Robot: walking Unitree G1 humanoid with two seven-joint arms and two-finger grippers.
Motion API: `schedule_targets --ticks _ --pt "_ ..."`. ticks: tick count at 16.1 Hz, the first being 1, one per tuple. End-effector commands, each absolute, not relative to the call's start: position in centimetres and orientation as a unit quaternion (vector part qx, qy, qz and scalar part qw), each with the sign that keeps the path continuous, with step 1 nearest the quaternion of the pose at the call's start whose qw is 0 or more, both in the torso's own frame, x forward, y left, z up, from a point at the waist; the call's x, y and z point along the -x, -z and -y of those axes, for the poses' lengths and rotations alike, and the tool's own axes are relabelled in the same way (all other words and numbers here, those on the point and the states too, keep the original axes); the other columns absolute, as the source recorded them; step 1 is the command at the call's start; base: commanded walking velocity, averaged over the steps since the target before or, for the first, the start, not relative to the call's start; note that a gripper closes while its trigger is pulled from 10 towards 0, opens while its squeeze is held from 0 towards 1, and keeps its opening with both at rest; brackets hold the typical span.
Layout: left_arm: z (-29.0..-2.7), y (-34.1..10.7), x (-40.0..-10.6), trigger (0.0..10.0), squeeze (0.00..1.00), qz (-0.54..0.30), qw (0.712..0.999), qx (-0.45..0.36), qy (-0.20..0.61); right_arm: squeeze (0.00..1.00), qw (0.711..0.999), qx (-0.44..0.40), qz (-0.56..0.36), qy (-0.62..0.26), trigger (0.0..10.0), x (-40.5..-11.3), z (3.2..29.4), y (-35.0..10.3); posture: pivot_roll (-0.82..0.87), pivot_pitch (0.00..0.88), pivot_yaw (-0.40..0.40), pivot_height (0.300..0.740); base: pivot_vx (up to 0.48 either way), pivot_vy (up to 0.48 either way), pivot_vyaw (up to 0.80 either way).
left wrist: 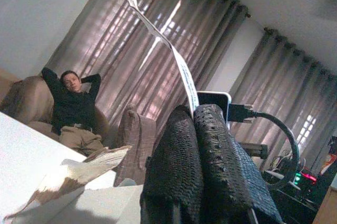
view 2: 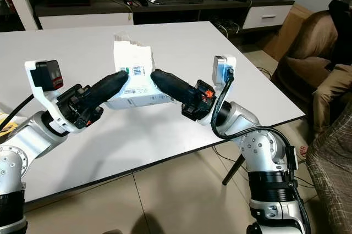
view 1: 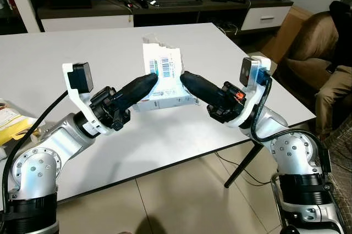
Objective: Picking trash to rubbish bin
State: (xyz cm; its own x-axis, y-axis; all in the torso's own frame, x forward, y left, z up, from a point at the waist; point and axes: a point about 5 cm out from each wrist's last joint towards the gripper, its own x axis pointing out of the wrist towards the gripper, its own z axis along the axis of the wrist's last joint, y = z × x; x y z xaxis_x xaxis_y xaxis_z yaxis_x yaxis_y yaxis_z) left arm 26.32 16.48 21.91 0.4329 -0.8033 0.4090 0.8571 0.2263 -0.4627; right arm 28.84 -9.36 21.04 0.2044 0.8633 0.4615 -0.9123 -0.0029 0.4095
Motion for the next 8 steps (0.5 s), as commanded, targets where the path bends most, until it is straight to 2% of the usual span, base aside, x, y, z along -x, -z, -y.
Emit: schedule_targets --ticks 1,2,4,8 --pt "-16.4 -22.7 -26.5 0.0 0.0 0.052 0.78 0.325 0.533 1.0 0.696 -0.311 0.025 -0.647 10.0 -28.6 8.7 -21.2 0.05 0.0 -0.115 0.74 0.0 0.0 0.0" --pt "-16.4 -22.7 -26.5 0.0 0.0 0.053 0.78 0.326 0.532 1.0 0.696 -0.31 0.024 -0.647 10.0 -28.6 8.6 -21.2 0.05 0.0 -0.115 0.74 0.0 0.0 0.0" --pt "-16.8 -22.9 -26.5 0.0 0.0 0.061 0.783 0.329 0.525 1.0 0.73 -0.304 0.039 -0.611 10.0 -29.4 9.1 -21.0 0.06 0.0 -0.114 0.74 0.0 0.0 0.0" --pt "-17.0 -23.0 -26.4 0.0 0.0 0.065 0.781 0.335 0.523 1.0 0.768 -0.317 0.05 -0.554 10.0 -30.7 10.4 -20.5 0.06 0.0 -0.113 0.74 0.0 0.0 0.0"
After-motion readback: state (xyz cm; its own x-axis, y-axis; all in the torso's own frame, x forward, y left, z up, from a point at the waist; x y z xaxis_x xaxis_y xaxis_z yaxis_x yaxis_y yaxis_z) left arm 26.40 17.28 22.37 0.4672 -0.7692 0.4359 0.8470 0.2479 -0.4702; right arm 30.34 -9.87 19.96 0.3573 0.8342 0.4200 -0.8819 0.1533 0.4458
